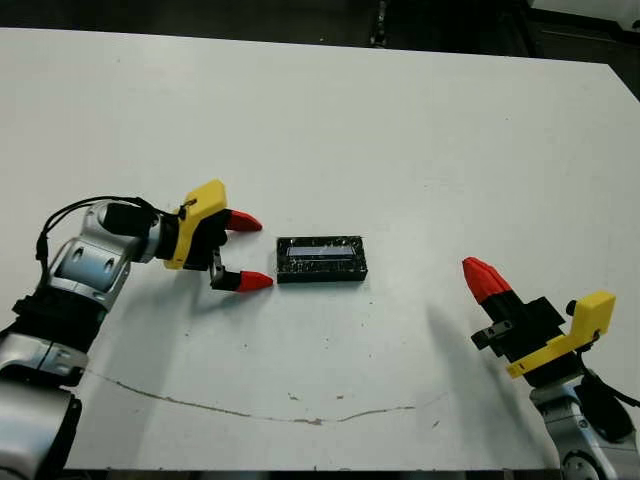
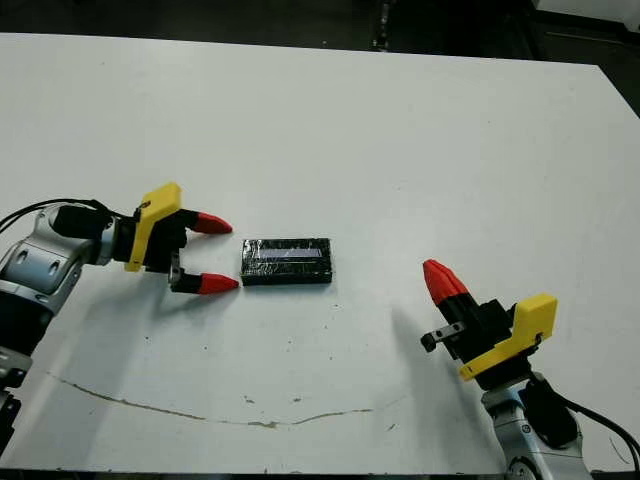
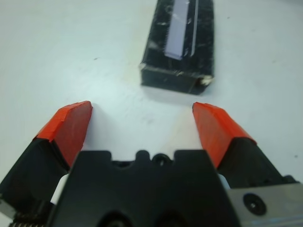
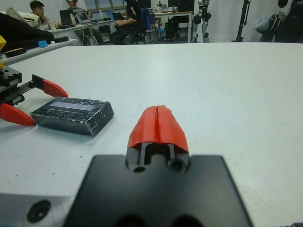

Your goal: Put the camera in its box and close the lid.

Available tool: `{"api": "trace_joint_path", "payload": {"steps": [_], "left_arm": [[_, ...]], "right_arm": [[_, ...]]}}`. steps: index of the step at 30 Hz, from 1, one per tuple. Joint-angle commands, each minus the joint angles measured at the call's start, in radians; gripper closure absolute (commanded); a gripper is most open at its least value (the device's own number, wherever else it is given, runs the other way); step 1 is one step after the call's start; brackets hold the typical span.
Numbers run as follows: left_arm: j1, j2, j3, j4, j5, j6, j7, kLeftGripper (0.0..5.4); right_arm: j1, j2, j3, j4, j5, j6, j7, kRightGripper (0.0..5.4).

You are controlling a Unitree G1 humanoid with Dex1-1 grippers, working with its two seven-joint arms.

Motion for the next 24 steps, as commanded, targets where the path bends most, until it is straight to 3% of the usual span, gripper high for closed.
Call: {"api": "trace_joint_path", "payload": {"steps": [1,4,8,12,16,19,22,24], "left_arm": [[0.049,0.043,0.024,-0.014,0.012,0.015,0.022,0.01],[0.074,0.072,0.06,-0.035,-0.005,0.012,0.025,0.01],[0.174,0.065,0.199,-0.172,-0.104,0.115,0.133,0.01],[0.337,-0.056,0.376,-0.456,-0.215,0.248,0.415,0.2],[0.47,-0.263,0.46,-0.637,-0.29,0.179,0.66,0.74],[0.558,-0.382,0.439,-0.721,-0.245,0.037,0.783,1.17],[0.639,-0.451,0.37,-0.751,-0.13,-0.15,0.857,1.64],[0.684,-0.496,0.331,-0.752,-0.091,-0.253,0.89,1.94]], "right_arm": [[0.006,-0.013,-0.006,0.002,-0.005,-0.001,0.0,5.4],[0.007,-0.014,-0.006,0.0,-0.008,0.004,-0.006,5.4],[0.008,-0.01,-0.005,-0.008,-0.01,0.012,-0.018,5.4],[-0.002,-0.003,-0.004,0.011,-0.015,-0.013,-0.016,5.4],[-0.005,0.007,-0.004,0.005,-0.013,-0.005,-0.034,5.4],[-0.006,0.01,-0.005,0.006,-0.025,-0.013,-0.048,5.4],[-0.007,0.026,-0.009,-0.003,-0.01,0.009,-0.083,5.4],[-0.012,0.038,-0.01,0.0,0.007,0.016,-0.097,5.4]]}}
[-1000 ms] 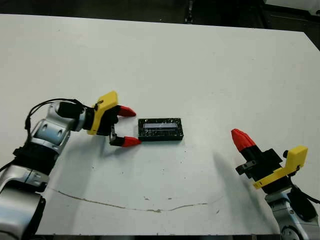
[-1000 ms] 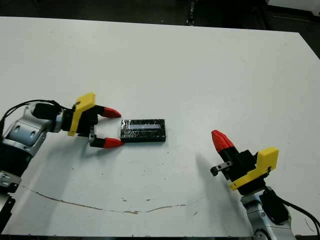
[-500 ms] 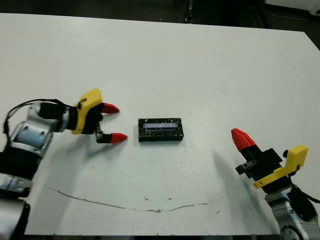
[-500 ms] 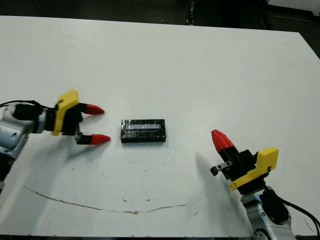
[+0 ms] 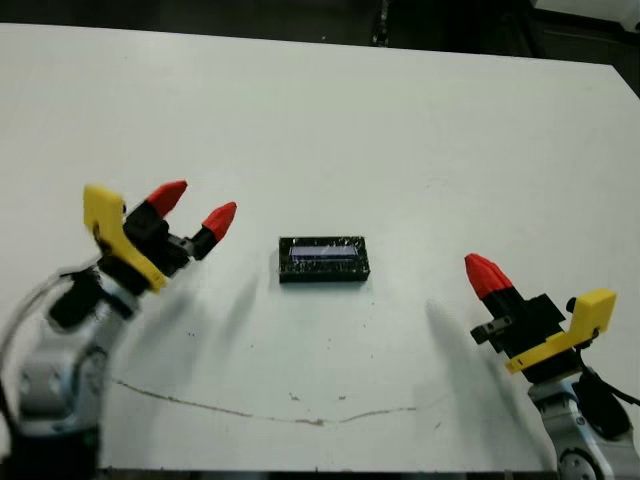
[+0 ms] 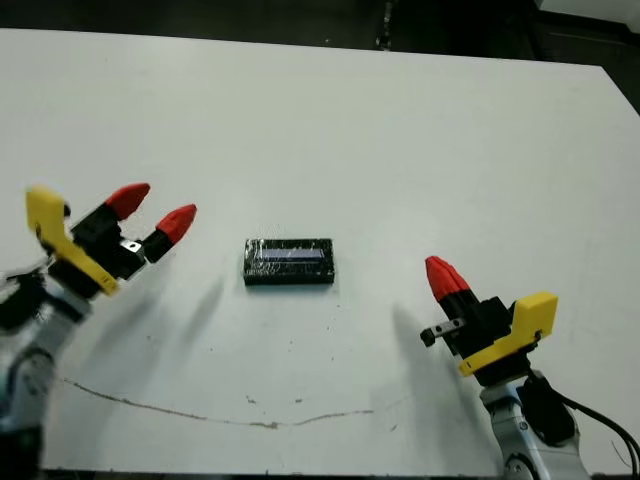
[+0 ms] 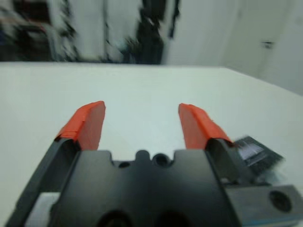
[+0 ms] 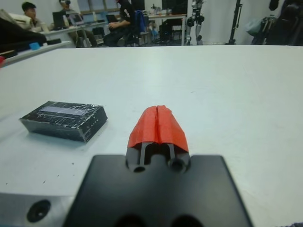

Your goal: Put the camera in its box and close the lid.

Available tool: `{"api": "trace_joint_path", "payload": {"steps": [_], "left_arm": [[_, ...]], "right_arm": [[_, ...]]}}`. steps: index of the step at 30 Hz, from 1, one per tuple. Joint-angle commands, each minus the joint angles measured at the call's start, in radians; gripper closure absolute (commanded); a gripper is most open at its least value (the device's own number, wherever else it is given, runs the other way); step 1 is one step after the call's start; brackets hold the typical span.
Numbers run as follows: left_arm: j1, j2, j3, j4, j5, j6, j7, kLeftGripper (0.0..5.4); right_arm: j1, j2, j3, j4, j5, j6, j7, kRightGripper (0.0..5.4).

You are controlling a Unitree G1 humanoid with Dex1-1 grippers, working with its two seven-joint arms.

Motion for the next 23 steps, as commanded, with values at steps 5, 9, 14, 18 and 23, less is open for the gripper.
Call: {"api": "trace_joint_path", "payload": {"steps": [5,9,14,18,23], "left_arm": [[0.148,-0.136,-0.117,0.0,0.1,-0.256,0.119,2.64],[0.183,-0.159,-0.15,0.031,0.136,-0.315,0.159,3.24],[0.177,-0.148,-0.157,0.071,0.144,-0.324,0.18,4.01],[0.157,-0.146,-0.153,0.101,0.141,-0.326,0.193,4.6],[0.14,-0.143,-0.159,0.115,0.142,-0.302,0.204,5.39]], "right_arm": [[-0.011,0.025,-0.005,-0.001,0.001,0.034,-0.067,5.4],[-0.021,0.035,0.0,0.007,-0.004,0.037,-0.088,5.4],[-0.04,0.049,0.003,0.027,-0.006,0.034,-0.096,5.4],[-0.061,0.058,0.005,0.051,0.002,0.026,-0.087,5.4],[-0.085,0.061,-0.001,0.086,0.02,0.021,-0.063,5.4]]}}
